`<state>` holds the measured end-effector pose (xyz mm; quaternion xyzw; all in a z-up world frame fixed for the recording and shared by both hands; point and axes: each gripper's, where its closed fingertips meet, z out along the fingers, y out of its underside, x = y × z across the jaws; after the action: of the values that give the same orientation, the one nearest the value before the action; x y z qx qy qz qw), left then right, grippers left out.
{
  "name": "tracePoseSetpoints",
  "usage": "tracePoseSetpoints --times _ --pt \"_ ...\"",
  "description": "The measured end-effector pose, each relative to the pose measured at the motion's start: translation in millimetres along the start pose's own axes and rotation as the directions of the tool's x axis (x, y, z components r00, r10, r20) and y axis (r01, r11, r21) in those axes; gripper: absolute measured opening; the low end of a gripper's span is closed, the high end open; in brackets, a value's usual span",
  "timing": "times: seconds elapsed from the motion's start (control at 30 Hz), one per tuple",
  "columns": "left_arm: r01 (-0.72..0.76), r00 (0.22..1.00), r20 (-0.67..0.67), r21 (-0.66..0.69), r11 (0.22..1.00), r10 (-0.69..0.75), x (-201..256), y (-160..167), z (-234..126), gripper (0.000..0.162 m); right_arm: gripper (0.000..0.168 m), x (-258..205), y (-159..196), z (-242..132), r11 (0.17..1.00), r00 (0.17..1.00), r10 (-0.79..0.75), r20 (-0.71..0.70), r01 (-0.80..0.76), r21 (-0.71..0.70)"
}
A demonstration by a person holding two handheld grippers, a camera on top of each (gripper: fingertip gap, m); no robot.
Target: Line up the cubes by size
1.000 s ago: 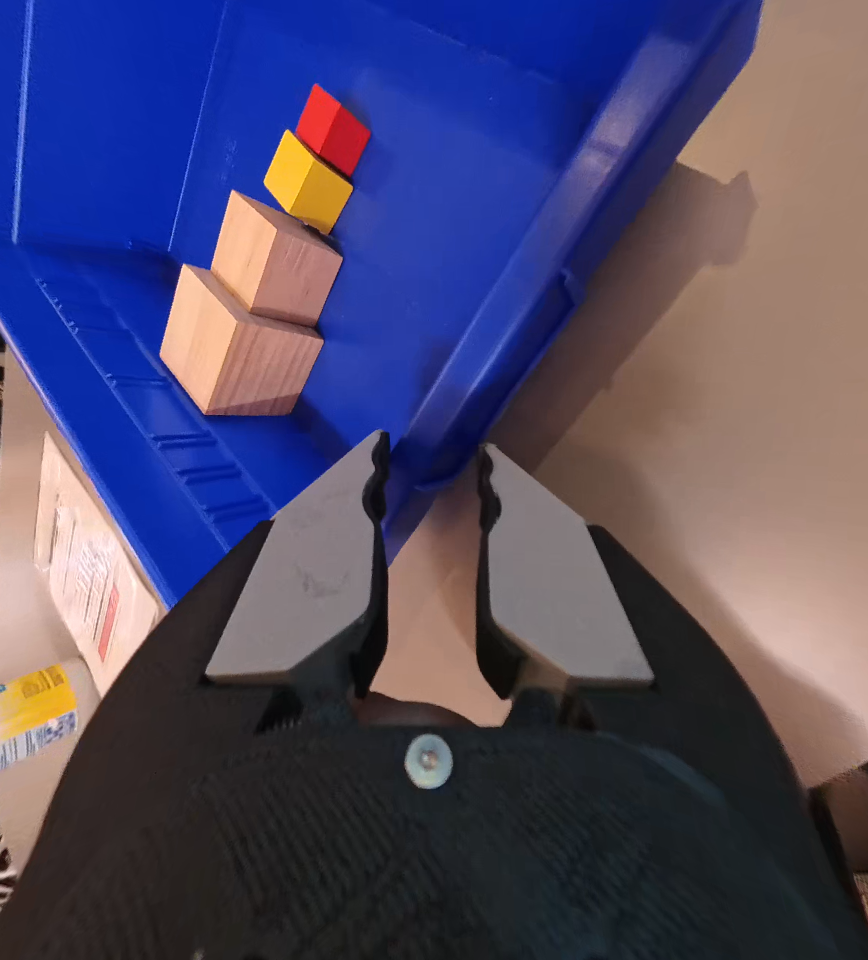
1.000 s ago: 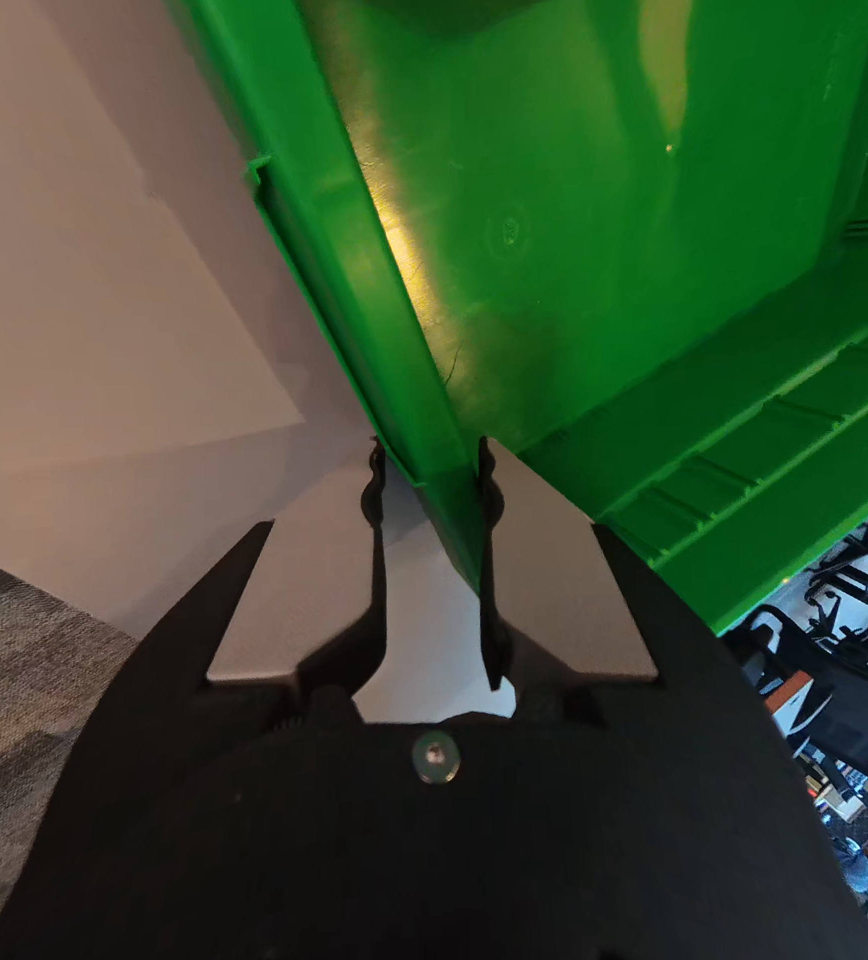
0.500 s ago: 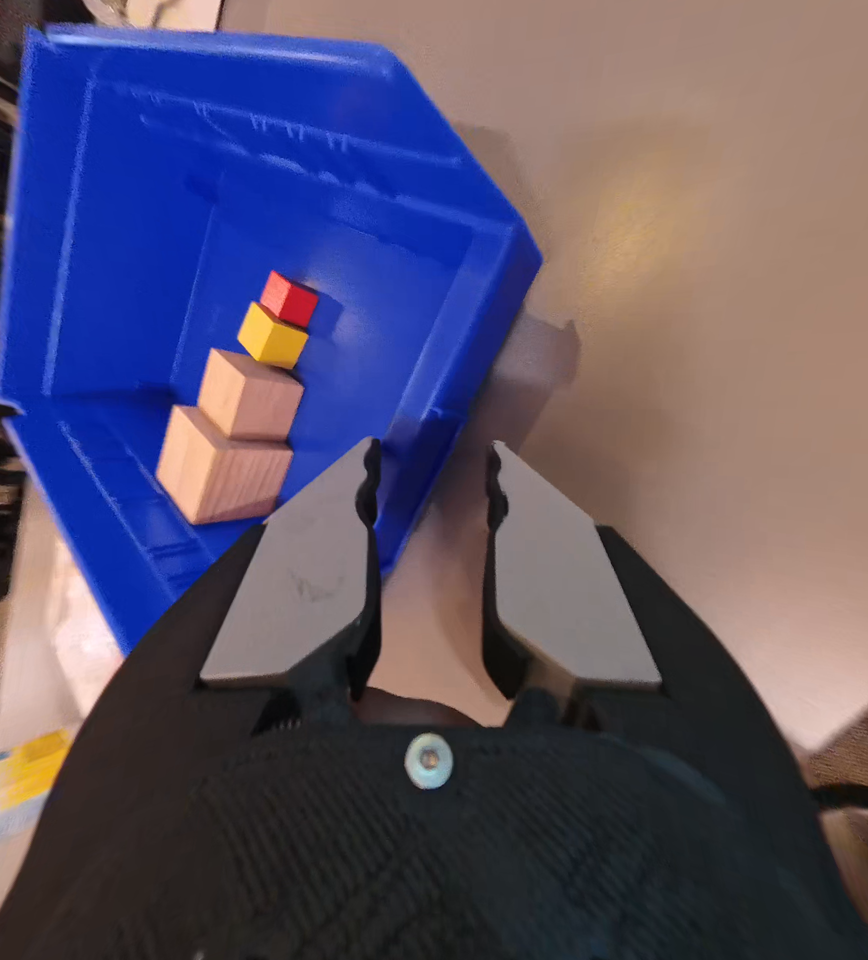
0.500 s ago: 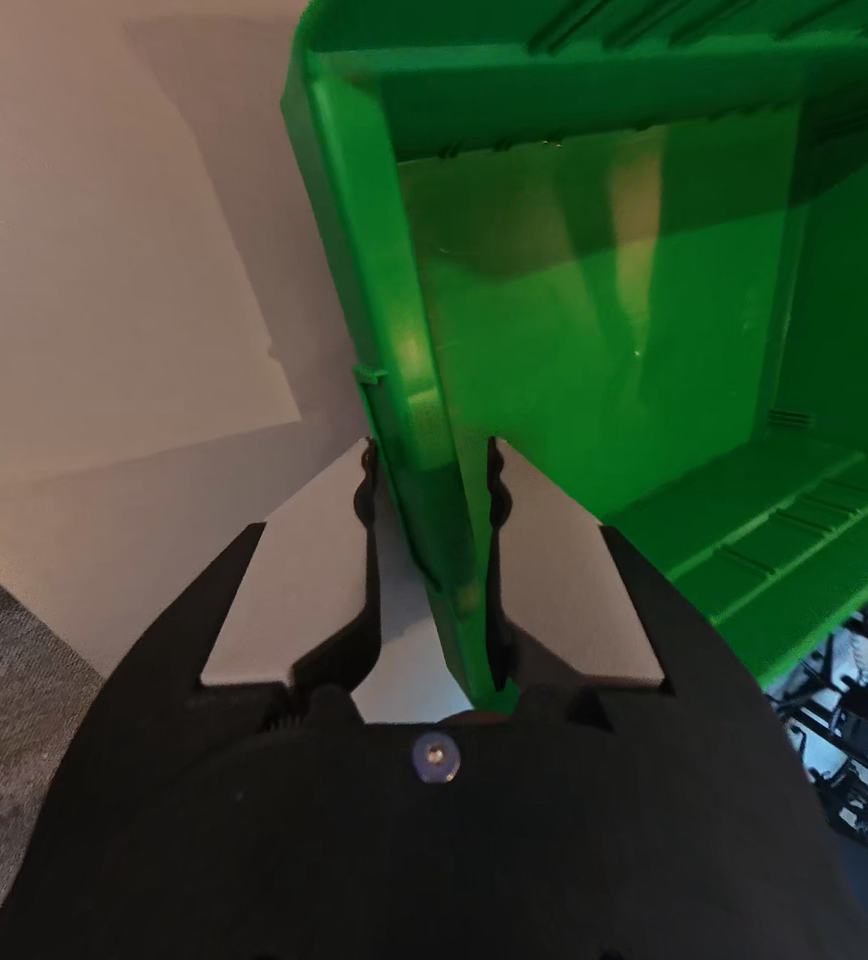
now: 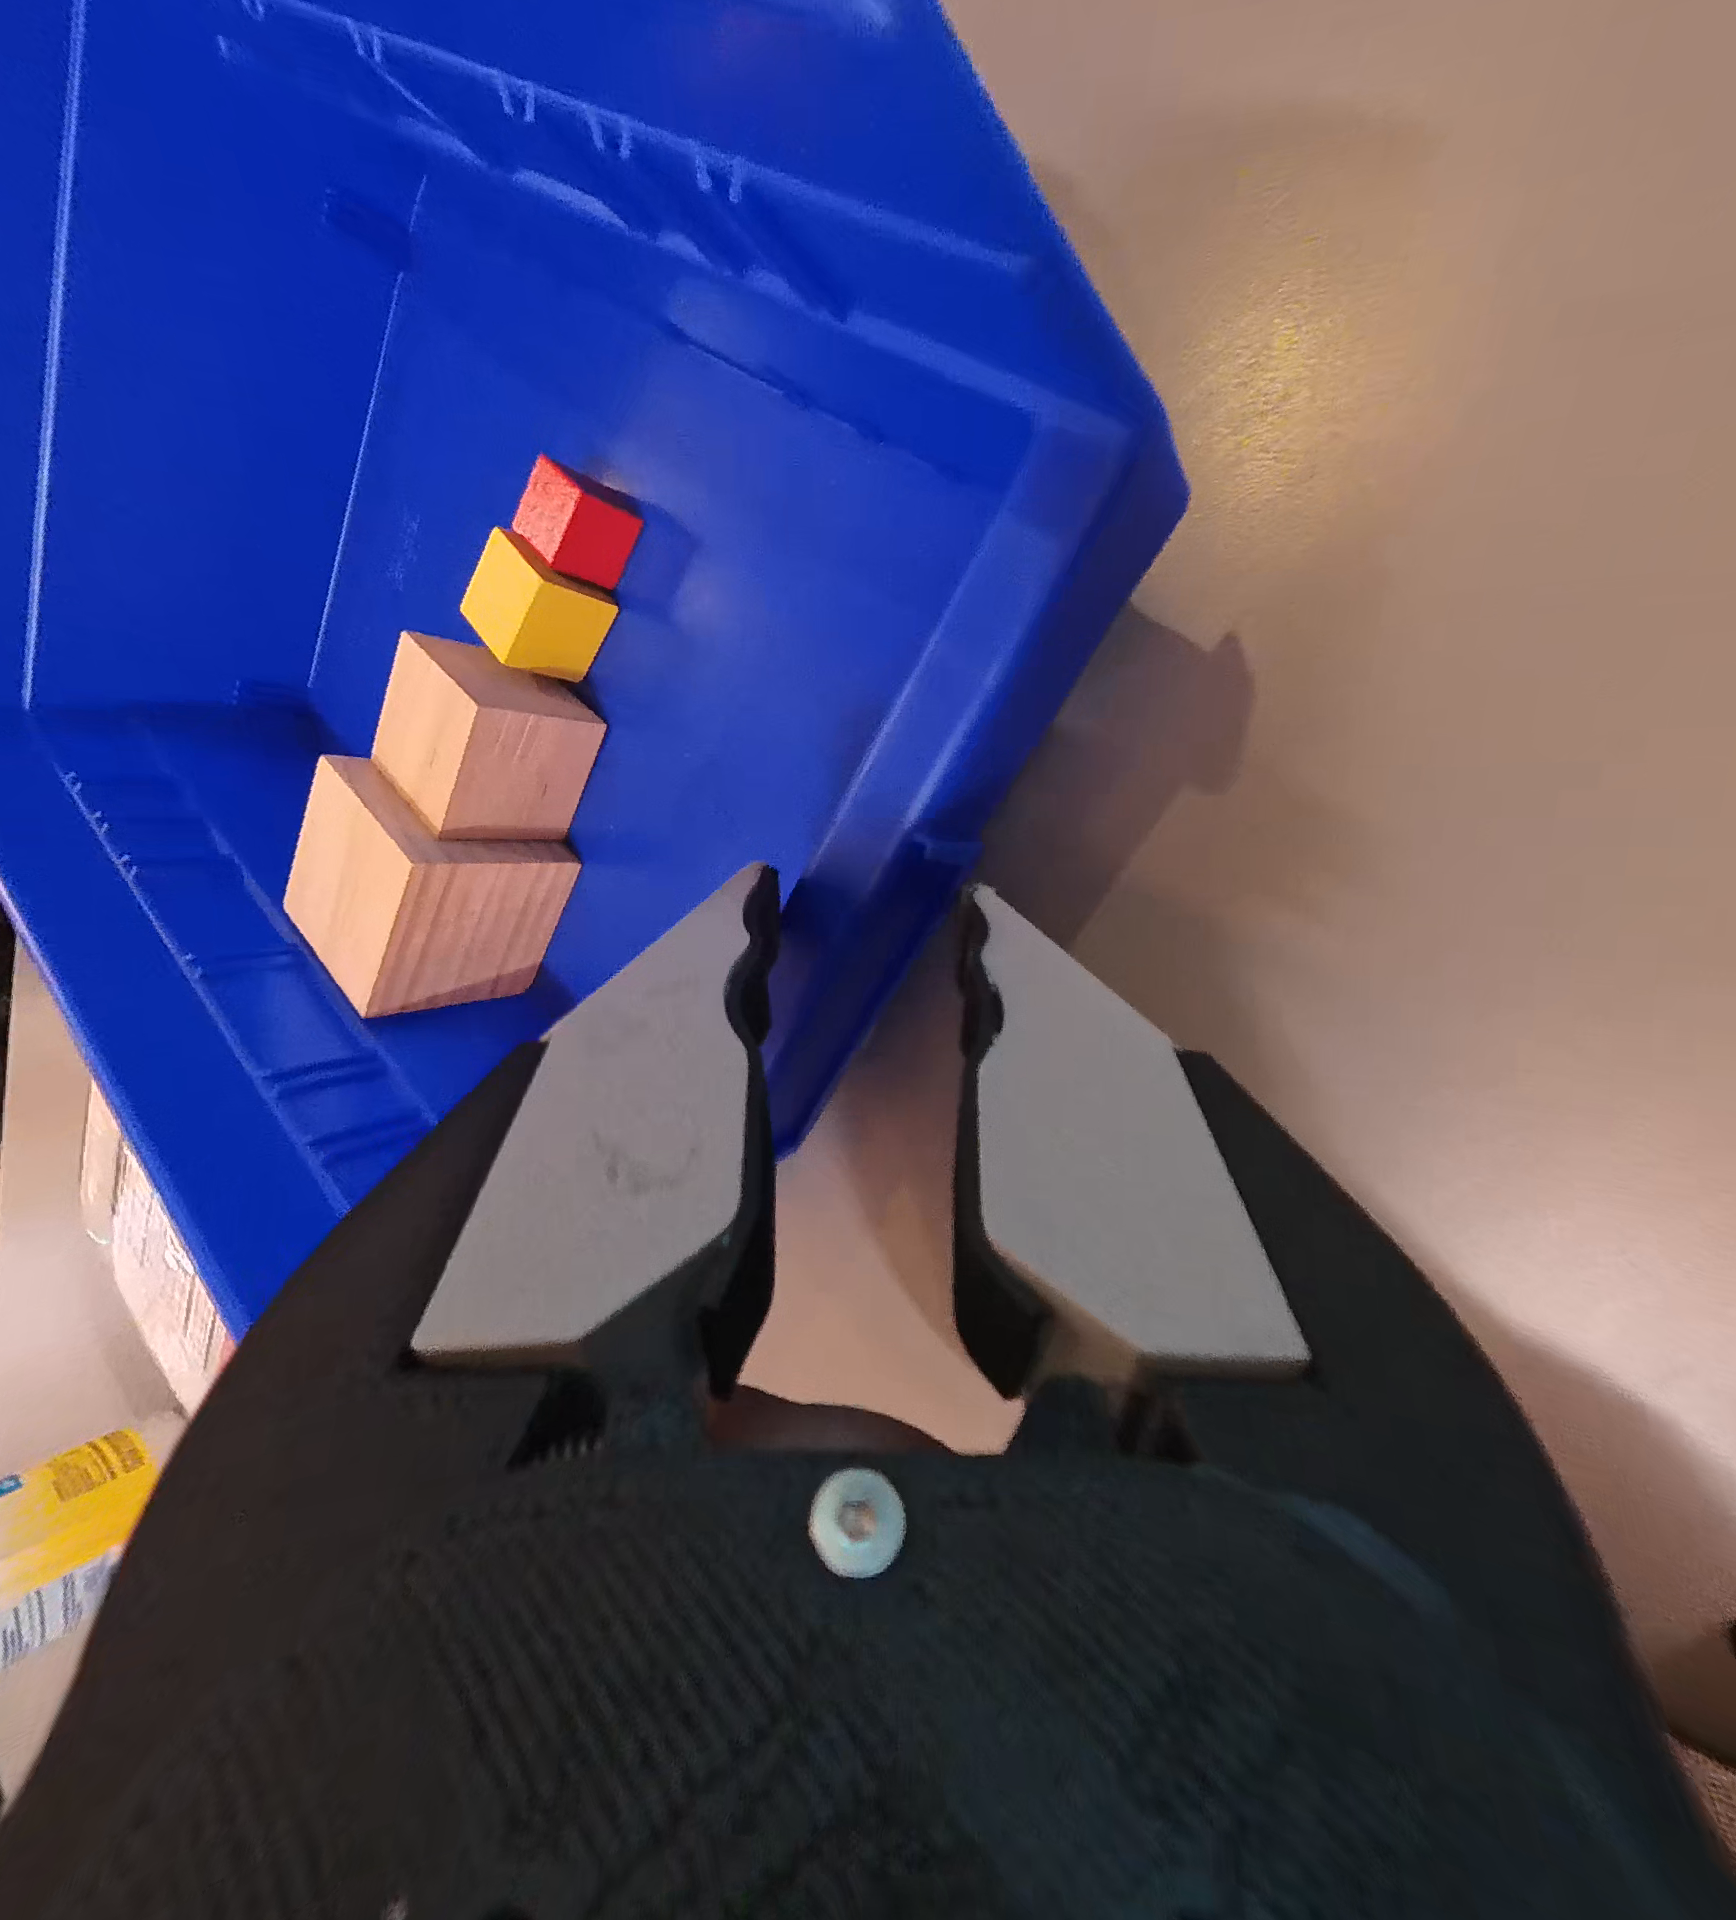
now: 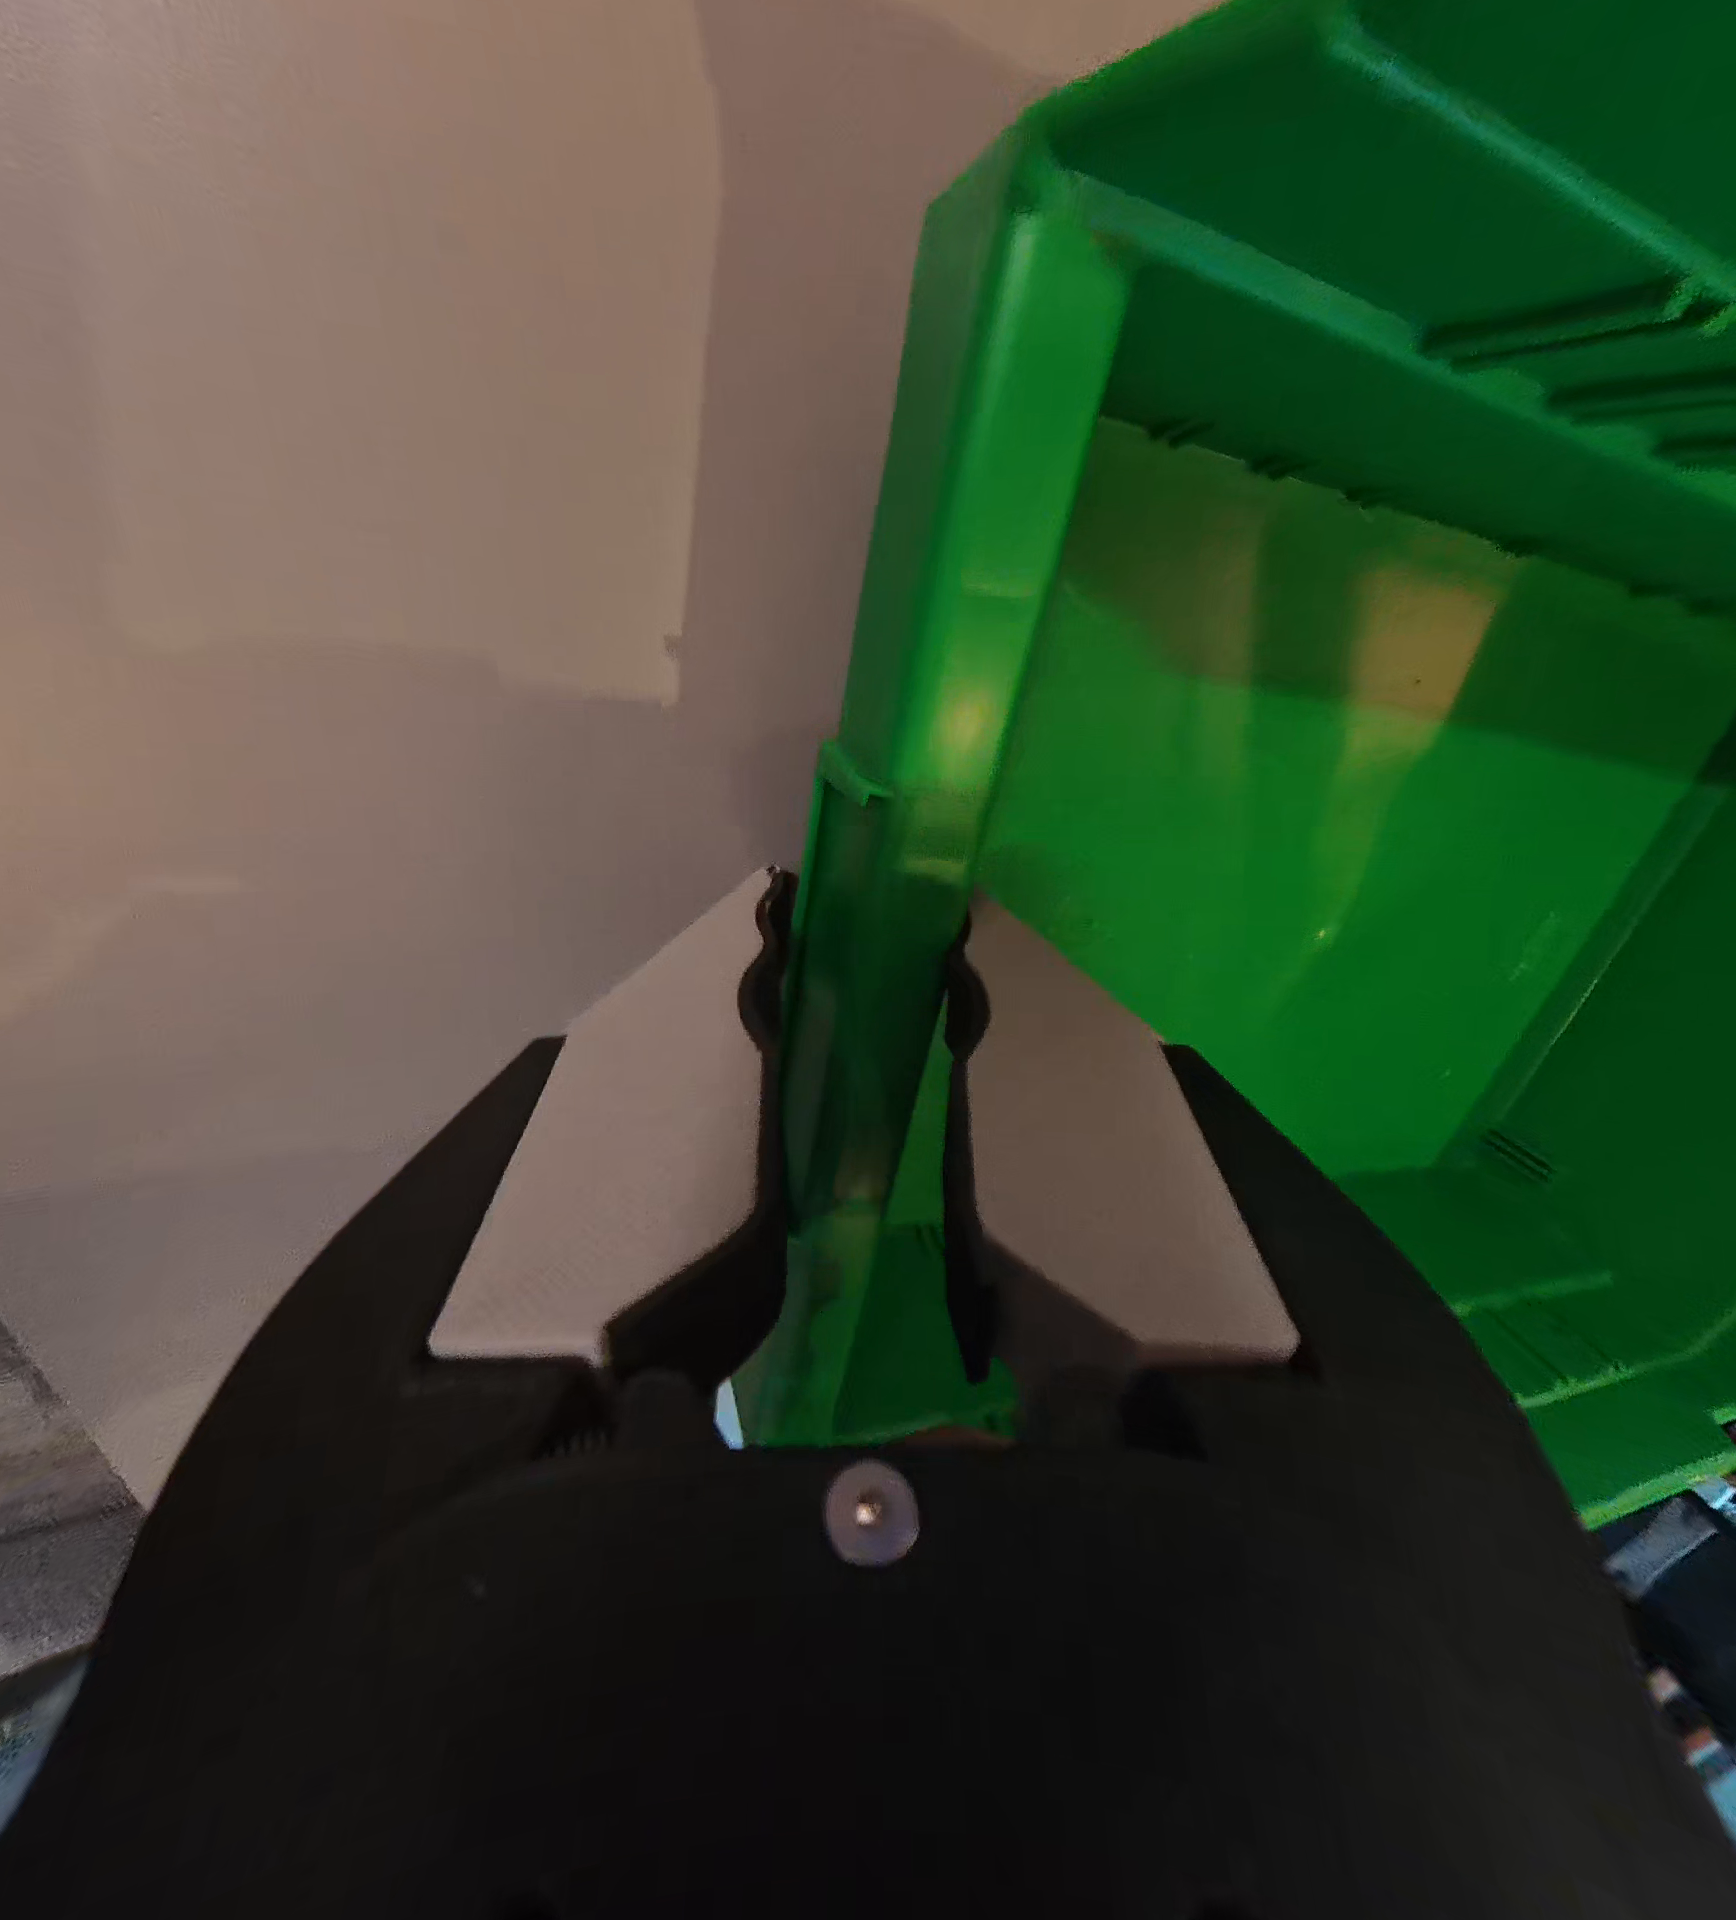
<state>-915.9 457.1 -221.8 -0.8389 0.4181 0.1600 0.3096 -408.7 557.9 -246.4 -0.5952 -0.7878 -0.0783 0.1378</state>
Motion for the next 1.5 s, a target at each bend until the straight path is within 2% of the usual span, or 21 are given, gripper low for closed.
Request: tracePoseSetpoints --times 0.13,0.23,0.33,0.43,0.53,0.57,0.67,0.8,0.93,1.0,1.13,1.27,1.37,1.5 --pt "0.021 1.0 0.014 -0.01 1.0 -0.02 -4.7 2.1 2.3 0.033 0.026 2.4 8.9 0.0 1.0 1.0 -0.02 0.01 0.02 -0.021" --pt "0.027 0.999 0.031 -0.012 1.0 -0.027 -6.2 1.5 3.3 0.034 0.023 2.6 15.2 -0.8 0.997 0.997 0.073 0.029 -0.073 0.006" --pt "0.073 0.996 0.06 -0.007 0.997 -0.073 -5.1 -0.1 -0.2 0.037 0.035 0.0 3.8 -20.1 0.968 0.98 0.19 0.059 -0.197 0.158" --pt "0.133 0.988 0.063 0.098 0.986 -0.139 -2.0 -15.9 -16.7 0.047 0.038 5.1 -11.5 -52.5 0.896 0.961 0.277 0.019 -0.266 0.357" --pt "0.243 0.962 0.051 0.286 0.927 -0.268 -8.1 -46.4 -43.3 0.046 0.052 16.9 -53.5 -93.6 0.738 0.923 0.385 -0.001 -0.307 0.601" --pt "0.291 0.945 0.039 0.344 0.893 -0.324 -11.9 -57.4 -51.7 0.045 0.063 21.7 -72.4 -108.0 0.676 0.908 0.42 -0.002 -0.311 0.668" --pt "0.388 0.883 0.038 0.502 0.772 -0.469 -28.3 -86.3 -74.2 0.043 0.077 33.0 -136.4 -149.5 0.509 0.872 0.489 -0.002 -0.284 0.813" --pt "0.441 0.819 0.042 0.591 0.675 -0.572 -36.8 -104.7 -79.8 0.038 0.076 47.6 -218.8 -175.6 0.348 0.834 0.551 0.028 -0.26 0.9" --pt "0.497 0.772 0.014 0.611 0.616 -0.636 -39.4 -109.7 -68.5 0.034 0.077 72.5 -276.9 -141.7 0.364 0.797 0.604 0.022 -0.3 0.882" --pt "0.513 0.758 -0.006 0.623 0.59 -0.652 -40.6 -110.8 -64.8 0.034 0.076 90.8 -292.3 -122.0 0.352 0.762 0.647 0.014 -0.315 0.881" --pt "0.521 0.75 -0.01 0.624 0.582 -0.661 -49.3 -107.5 -58.9 0.034 0.073 130.0 -299.2 -87.9 0.363 0.694 0.718 -0.057 -0.303 0.881" --pt "0.541 0.728 -0.014 0.627 0.561 -0.686 -64.1 -98.6 -51.0 0.029 0.071 147.0 -299.3 -59.9 0.364 0.698 0.713 -0.064 -0.291 0.885" --pt "0.6 0.703 -0.101 0.616 0.511 -0.704 -64.8 -95.6 -34.6 0.028 0.07 140.6 -297.3 -41.5 0.353 0.724 0.69 0.008 -0.346 0.869" --pt "0.615 0.702 -0.105 0.589 0.525 -0.704 -68.7 -94.2 -19.1 0.029 0.065 123.0 -296.3 -22.9 0.345 0.748 0.66 0.074 -0.389 0.854"
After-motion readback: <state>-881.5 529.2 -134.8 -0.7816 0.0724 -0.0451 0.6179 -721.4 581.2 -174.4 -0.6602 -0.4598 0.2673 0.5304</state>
